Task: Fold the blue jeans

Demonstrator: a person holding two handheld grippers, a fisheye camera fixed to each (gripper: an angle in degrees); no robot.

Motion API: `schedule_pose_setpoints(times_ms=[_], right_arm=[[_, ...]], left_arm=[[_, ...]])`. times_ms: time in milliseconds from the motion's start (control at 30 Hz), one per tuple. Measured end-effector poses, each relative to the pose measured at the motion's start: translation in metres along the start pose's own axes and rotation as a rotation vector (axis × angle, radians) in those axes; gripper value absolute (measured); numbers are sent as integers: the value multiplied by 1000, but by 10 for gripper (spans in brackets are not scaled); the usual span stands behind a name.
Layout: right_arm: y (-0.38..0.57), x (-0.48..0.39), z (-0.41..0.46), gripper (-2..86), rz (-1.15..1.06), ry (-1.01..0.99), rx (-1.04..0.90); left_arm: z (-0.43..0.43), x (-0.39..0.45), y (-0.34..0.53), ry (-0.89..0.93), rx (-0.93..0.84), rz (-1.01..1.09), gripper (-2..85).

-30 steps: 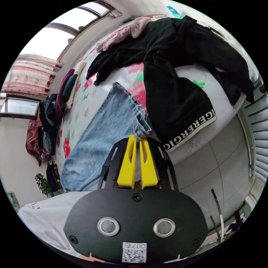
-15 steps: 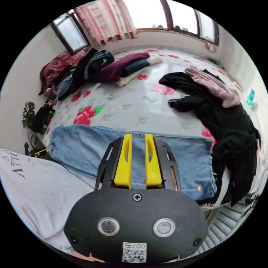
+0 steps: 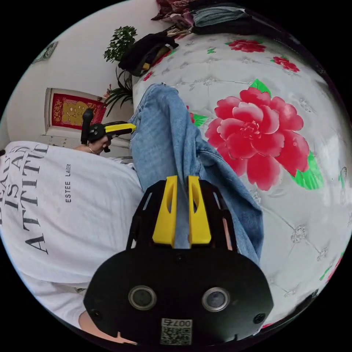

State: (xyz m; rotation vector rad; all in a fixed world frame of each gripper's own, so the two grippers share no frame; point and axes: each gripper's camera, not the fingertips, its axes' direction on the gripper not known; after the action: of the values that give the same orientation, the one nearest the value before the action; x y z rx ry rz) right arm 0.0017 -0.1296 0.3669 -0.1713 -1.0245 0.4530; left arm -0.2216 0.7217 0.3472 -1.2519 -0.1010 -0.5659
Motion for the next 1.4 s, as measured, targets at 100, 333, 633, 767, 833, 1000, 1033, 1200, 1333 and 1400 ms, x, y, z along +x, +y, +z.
schedule_pose_setpoints(times_ms=[100,333,633,767,833,1000,1033,1200,1333,1400], right_arm=[[1,-3,6,66,7,-86,-41],[-22,89,-16,82,391,-226,81],[-35,175,39,94,764,-729,-8],[-36,176,46,74,754,-749,-92],[-32,181,56,65,802,-757,-97],[-41,182,66,21,790,-729,-70],[-39,183,60,16,789,-721,-38],[-28,210,2,0,755,-670,207],[-34,202,-5,1,705,-538,193],[-34,193,-6,4,683,-454,213]], left_arm=[[0,-8,1,33,3,0,-9],[-2,-10,-2,21,-10,43,-9],[-4,-17,-5,33,-15,35,-10],[-5,-19,-7,39,-21,16,-10],[-7,-19,-7,39,-18,9,-10],[-9,-19,-9,35,-17,2,-10],[-10,-18,-9,31,-16,4,-10],[-14,-20,-8,50,9,-13,-10],[-17,-21,-12,66,0,-40,-10],[-18,-22,-12,72,5,-56,-10]])
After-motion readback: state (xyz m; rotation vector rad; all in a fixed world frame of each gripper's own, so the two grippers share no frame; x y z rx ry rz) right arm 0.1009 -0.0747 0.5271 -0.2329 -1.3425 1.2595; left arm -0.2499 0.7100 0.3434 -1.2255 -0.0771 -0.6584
